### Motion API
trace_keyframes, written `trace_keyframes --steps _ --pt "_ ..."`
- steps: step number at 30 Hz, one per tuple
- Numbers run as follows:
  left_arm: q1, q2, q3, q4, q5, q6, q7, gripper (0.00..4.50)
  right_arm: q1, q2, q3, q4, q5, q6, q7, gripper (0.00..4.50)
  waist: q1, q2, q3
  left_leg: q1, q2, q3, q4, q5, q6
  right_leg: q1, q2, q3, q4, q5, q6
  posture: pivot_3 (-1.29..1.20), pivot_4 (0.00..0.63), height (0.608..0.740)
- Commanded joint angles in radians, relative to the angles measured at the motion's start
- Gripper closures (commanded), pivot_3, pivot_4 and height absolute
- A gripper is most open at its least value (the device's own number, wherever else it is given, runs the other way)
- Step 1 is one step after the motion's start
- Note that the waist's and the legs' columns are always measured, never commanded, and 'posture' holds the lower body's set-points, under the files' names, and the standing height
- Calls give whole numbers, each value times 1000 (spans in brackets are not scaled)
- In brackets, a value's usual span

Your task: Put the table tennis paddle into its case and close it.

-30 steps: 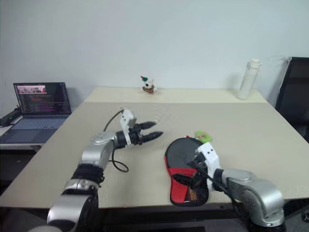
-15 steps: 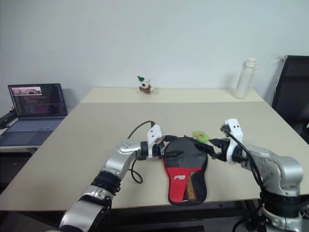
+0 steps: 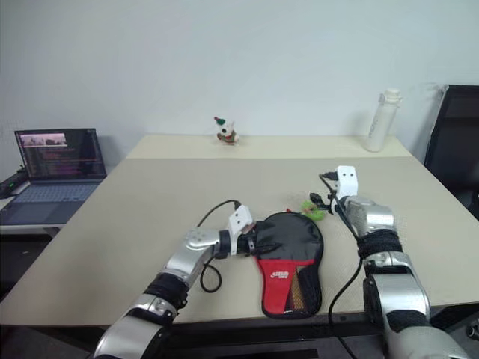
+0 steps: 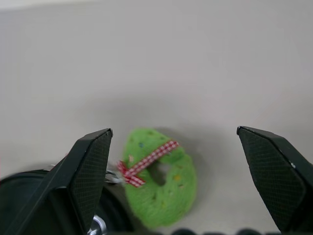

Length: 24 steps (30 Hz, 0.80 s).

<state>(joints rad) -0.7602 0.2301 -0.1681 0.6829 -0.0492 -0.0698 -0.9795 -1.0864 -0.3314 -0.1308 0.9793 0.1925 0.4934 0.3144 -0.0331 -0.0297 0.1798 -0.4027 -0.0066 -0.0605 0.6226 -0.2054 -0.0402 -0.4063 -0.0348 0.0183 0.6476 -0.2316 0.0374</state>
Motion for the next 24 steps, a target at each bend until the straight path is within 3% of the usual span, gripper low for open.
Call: trace_keyframes --steps 1,8,21,24 --pt "6 2 2 -73 -5 7 11 1070 -66 18 7 142 -50 -141 -31 0 0 1 0 0 0 0 0 0 0 0 0 0 0 0 0 0 150 740" --pt "35 21 2 -129 -3 35 27 1070 -72 68 25 283 -121 -221 -42 0 -2 1 1 1 0 0 0 0 0 0 0 0 1 0 0 0 150 740" --pt "-53 -46 -17 -14 -16 -19 -33 1037 -66 88 23 301 -147 -214 -37 4270 0 1 1 1 0 0 1 0 0 1 0 0 2 0 0 0 150 740" --pt "-71 -62 -24 42 -7 -30 -58 1037 -65 90 23 300 -148 -212 -39 4465 -2 1 1 1 0 0 1 0 0 1 0 0 2 0 0 0 150 740"
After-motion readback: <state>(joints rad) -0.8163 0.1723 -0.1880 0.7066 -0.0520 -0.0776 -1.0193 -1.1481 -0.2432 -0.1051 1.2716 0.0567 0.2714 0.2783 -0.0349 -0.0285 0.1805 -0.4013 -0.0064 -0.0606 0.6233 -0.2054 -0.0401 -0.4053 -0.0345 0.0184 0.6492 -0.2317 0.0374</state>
